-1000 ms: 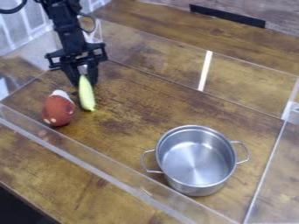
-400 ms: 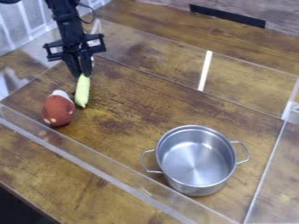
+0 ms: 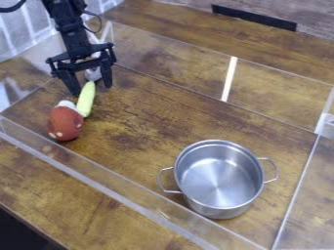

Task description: Move the green spoon to the left

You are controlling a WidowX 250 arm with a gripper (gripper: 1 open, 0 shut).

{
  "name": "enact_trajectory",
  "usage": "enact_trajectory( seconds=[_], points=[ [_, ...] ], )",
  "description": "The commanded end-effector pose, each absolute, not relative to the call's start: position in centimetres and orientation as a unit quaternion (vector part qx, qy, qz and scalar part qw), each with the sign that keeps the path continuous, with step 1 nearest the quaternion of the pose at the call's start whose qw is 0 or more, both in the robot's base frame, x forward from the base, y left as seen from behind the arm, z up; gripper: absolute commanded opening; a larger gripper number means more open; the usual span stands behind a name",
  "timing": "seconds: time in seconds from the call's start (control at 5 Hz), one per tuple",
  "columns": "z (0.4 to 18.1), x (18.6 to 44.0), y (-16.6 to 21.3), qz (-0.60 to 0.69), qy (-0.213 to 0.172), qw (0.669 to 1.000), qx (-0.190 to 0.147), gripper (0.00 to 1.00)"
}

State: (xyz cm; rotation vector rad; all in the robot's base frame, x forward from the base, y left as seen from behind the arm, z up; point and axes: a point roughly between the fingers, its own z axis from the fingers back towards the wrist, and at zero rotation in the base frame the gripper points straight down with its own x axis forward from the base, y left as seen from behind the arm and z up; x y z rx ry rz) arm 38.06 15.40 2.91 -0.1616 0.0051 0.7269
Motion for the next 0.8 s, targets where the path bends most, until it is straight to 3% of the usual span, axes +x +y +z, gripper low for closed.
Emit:
enact_trajectory(
  seconds=[0.0,0.2,0.4,0.6],
  points=[
    [5.0,38.5,16.7,0.353,-0.024,0.932,-0.075,0.00],
    [6.3,38.3,16.1,0.382,-0.026,0.920,-0.080,0.00],
    [7.1,38.1,15.4,0.412,-0.024,0.907,-0.085,1.00],
    [7.6,38.3,15.0,0.408,-0.022,0.908,-0.089,0.00]
  ],
)
